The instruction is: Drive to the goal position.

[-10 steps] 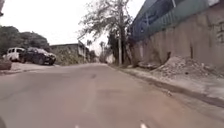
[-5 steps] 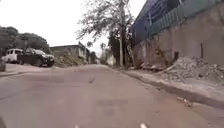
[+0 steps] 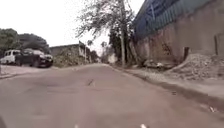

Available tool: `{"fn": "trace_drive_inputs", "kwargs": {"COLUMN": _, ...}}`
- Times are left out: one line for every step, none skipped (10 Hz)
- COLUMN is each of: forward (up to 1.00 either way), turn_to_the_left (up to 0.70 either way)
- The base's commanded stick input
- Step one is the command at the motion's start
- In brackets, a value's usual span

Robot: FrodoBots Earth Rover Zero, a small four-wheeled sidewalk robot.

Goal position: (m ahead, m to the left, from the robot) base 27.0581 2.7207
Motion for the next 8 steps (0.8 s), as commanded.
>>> {"fn": "trace_drive_inputs", "kwargs": {"forward": 1.00, "turn_to_the_left": 0.00}}
{"fn": "trace_drive_inputs", "kwargs": {"forward": 1.00, "turn_to_the_left": 0.00}}
{"fn": "trace_drive_inputs", "kwargs": {"forward": 1.00, "turn_to_the_left": 0.00}}
{"fn": "trace_drive_inputs", "kwargs": {"forward": 1.00, "turn_to_the_left": 0.00}}
{"fn": "trace_drive_inputs", "kwargs": {"forward": 1.00, "turn_to_the_left": 0.00}}
{"fn": "trace_drive_inputs", "kwargs": {"forward": 1.00, "turn_to_the_left": 0.00}}
{"fn": "trace_drive_inputs", "kwargs": {"forward": 1.00, "turn_to_the_left": 0.00}}
{"fn": "trace_drive_inputs", "kwargs": {"forward": 1.00, "turn_to_the_left": 0.00}}
